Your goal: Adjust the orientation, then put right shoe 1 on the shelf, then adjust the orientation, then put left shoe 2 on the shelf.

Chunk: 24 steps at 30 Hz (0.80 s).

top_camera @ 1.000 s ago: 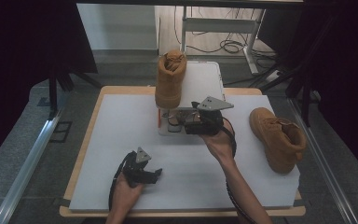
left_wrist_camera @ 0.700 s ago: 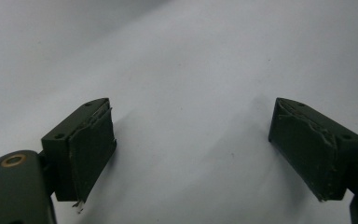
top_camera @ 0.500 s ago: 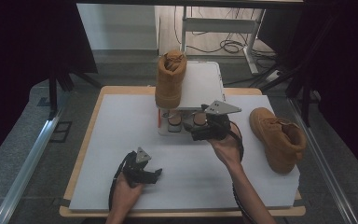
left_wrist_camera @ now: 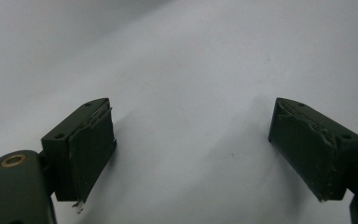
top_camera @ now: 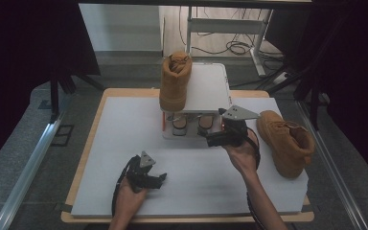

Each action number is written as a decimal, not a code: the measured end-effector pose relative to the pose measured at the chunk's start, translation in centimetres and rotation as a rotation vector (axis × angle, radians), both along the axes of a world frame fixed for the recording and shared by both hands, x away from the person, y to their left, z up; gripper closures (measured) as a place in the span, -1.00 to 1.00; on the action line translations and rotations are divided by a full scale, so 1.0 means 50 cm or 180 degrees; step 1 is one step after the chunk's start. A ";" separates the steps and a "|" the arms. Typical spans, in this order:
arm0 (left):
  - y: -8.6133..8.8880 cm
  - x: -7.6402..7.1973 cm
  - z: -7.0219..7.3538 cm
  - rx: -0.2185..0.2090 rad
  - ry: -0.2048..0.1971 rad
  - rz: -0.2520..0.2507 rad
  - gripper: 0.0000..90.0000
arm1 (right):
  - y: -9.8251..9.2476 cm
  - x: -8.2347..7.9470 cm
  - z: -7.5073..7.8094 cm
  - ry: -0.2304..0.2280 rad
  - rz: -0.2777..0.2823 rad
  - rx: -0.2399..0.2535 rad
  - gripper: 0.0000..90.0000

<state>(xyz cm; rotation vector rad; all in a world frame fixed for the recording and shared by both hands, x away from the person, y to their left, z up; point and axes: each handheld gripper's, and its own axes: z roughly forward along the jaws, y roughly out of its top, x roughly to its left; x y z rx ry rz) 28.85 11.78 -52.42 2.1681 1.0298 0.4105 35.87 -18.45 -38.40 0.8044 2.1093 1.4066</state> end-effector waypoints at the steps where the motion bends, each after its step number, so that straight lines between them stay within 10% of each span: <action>1: 0.000 0.000 0.000 -0.0003 0.0003 0.0000 -0.69 | -0.004 -0.003 0.001 -0.0005 -0.0011 0.0006 -1.00; 24: 0.000 0.000 0.000 0.0011 0.0005 -0.0007 -0.69 | -0.132 -0.049 0.004 0.0038 -0.0396 0.0095 -1.00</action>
